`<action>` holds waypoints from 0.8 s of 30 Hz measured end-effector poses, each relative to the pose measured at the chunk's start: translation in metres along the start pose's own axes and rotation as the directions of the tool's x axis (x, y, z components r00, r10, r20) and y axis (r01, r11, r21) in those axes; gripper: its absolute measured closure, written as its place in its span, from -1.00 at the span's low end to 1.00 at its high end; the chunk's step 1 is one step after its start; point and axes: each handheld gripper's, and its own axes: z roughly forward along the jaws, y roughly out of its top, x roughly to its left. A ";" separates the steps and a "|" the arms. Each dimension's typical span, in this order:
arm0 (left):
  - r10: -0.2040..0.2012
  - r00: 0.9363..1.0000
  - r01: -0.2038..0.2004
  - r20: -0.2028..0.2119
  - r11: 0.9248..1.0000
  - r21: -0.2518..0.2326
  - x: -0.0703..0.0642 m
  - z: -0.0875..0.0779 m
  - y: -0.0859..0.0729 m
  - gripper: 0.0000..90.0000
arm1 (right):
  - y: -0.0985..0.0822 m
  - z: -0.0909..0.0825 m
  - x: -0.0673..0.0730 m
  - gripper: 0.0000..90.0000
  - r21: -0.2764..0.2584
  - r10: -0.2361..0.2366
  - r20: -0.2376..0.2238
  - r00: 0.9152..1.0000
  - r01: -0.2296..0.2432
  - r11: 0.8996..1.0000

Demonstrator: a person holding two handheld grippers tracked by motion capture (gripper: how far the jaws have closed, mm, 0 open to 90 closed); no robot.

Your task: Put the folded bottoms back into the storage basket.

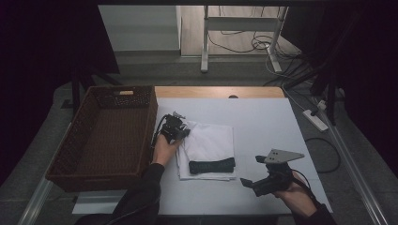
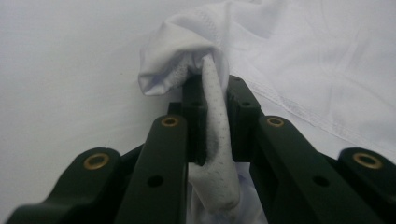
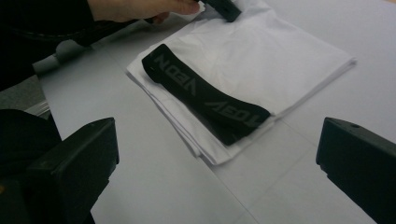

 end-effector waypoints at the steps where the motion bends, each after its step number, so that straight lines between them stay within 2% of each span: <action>1: 0.000 1.000 0.000 0.000 1.000 -0.001 0.000 0.000 0.000 0.77 | 0.001 0.003 0.000 -0.99 0.005 -0.004 -0.005 1.000 0.004 1.000; 5: -0.002 1.000 0.002 -0.005 1.000 0.002 -0.001 0.000 0.000 0.77 | 0.004 0.015 0.003 -0.99 0.035 -0.034 -0.015 0.999 0.034 0.999; 17: -0.005 1.000 0.005 -0.014 1.000 0.006 -0.002 0.000 0.001 0.77 | 0.016 0.046 0.008 -1.00 0.087 -0.044 -0.056 0.997 0.049 0.995; 24: -0.009 1.000 0.009 -0.015 1.000 0.006 -0.002 0.000 0.001 0.77 | 0.024 0.072 0.011 -1.00 0.128 -0.059 -0.084 0.995 0.069 0.989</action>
